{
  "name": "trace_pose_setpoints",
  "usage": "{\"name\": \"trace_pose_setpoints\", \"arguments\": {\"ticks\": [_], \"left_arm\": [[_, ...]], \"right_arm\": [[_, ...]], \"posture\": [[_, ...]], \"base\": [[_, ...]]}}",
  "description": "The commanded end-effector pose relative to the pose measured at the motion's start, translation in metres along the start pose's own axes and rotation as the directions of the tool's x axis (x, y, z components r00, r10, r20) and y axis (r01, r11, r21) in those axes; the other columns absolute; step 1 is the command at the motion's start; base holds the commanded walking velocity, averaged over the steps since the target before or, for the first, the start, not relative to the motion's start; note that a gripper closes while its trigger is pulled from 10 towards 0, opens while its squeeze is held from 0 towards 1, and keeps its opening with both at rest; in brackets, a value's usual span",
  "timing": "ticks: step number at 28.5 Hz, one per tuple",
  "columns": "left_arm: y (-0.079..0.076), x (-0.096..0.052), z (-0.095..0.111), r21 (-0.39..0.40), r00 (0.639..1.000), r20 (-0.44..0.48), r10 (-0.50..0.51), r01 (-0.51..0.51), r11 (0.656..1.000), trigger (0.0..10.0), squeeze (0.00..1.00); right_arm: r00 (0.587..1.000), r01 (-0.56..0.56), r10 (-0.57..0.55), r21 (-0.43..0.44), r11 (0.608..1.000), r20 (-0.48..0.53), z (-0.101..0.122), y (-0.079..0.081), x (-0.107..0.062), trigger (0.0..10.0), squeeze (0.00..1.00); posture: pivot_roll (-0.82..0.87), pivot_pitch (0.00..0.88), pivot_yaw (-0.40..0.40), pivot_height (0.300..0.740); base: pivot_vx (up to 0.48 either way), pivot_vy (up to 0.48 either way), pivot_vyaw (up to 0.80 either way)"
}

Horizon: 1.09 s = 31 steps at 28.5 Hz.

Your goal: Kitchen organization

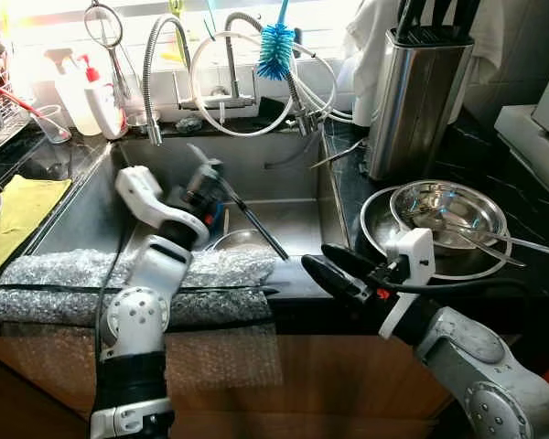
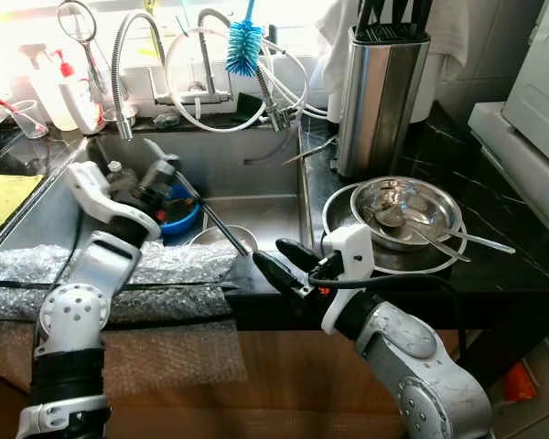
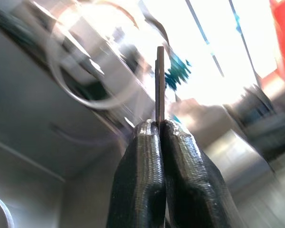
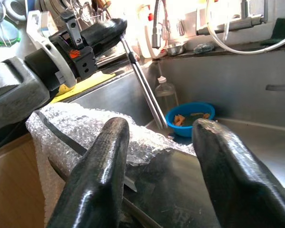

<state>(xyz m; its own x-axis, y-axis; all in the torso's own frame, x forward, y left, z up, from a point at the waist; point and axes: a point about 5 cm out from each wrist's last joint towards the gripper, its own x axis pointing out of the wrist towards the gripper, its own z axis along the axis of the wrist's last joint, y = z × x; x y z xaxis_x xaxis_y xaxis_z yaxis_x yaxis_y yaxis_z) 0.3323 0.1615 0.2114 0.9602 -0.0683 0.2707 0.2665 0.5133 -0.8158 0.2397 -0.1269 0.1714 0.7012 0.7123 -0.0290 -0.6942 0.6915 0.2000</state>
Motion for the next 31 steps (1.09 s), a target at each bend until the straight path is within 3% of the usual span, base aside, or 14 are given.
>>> {"name": "trace_pose_setpoints", "arguments": {"ticks": [1,2,3,4,5,9,13,17,20,26,31], "left_arm": [[0.011,0.003,0.011,0.001,0.991,0.077,0.111,-0.111,0.994,0.0,0.00],[0.014,0.003,0.014,0.016,0.985,0.099,0.142,-0.144,0.989,0.4,0.00],[0.017,0.003,0.017,0.058,0.977,0.125,0.175,-0.183,0.981,2.9,0.00],[0.019,0.004,0.018,0.155,0.972,0.143,0.185,-0.207,0.966,7.7,0.00],[0.018,0.005,0.018,0.177,0.972,0.146,0.185,-0.209,0.962,10.0,0.00],[0.012,0.010,0.014,0.274,0.970,0.174,0.167,-0.211,0.938,10.0,0.00],[0.011,0.014,0.010,0.268,0.969,0.180,0.169,-0.213,0.939,10.0,0.00],[-0.004,0.031,-0.005,0.348,0.979,0.181,0.090,-0.149,0.926,10.0,0.00],[-0.028,0.052,-0.032,0.422,0.994,0.102,-0.030,-0.016,0.906,10.0,0.00],[-0.030,0.063,-0.056,0.519,0.999,-0.008,-0.052,0.049,0.853,10.0,0.00],[-0.030,0.069,-0.081,0.614,0.981,-0.175,-0.087,0.178,0.769,10.0,0.00]], "right_arm": [[0.999,-0.006,0.006,-0.009,1.000,0.033,0.007,0.001,0.001,10.0,1.00],[0.999,-0.008,0.008,-0.010,1.000,0.035,0.007,0.001,0.002,10.0,1.00],[0.999,-0.008,0.009,-0.013,1.000,0.037,0.008,0.002,0.002,10.0,1.00],[0.999,-0.009,0.010,-0.017,1.000,0.042,0.008,0.003,0.002,10.0,0.84],[0.999,-0.009,0.010,-0.017,1.000,0.043,0.008,0.003,0.002,10.0,0.00],[0.999,-0.019,0.020,-0.020,1.000,0.049,0.009,0.006,0.004,10.0,0.00],[0.998,-0.023,0.024,-0.017,1.000,0.054,0.009,0.007,0.005,10.0,0.00],[0.997,-0.029,0.030,-0.013,0.999,0.071,0.010,0.012,0.007,10.0,0.00],[0.997,-0.028,0.029,-0.010,1.000,0.078,0.010,0.015,0.008,10.0,0.00],[0.996,-0.014,0.015,-0.010,1.000,0.091,0.010,0.016,0.009,10.0,0.00],[0.995,0.004,-0.003,-0.010,1.000,0.095,0.009,0.021,0.006,10.0,0.00]], "posture": [[-0.15,0.000,0.093,0.740],[-0.15,0.000,0.093,0.740],[-0.15,0.000,0.093,0.740],[-0.15,0.000,0.093,0.740],[-0.15,0.000,0.093,0.740],[-0.15,0.000,0.093,0.740],[-0.15,0.000,0.093,0.740],[-0.17,0.000,0.106,0.740],[-0.18,0.000,0.116,0.740],[-0.20,0.000,0.127,0.740],[-0.22,0.000,0.141,0.740]], "base": [[0.000,0.000,0.00],[0.000,0.000,0.00],[0.000,0.000,0.00],[0.000,0.000,0.00],[0.000,0.000,0.00],[0.000,0.000,0.00],[0.000,0.000,0.00],[0.000,0.000,0.00],[0.000,0.000,0.00],[0.000,0.000,0.00],[0.000,0.000,0.00]]}}
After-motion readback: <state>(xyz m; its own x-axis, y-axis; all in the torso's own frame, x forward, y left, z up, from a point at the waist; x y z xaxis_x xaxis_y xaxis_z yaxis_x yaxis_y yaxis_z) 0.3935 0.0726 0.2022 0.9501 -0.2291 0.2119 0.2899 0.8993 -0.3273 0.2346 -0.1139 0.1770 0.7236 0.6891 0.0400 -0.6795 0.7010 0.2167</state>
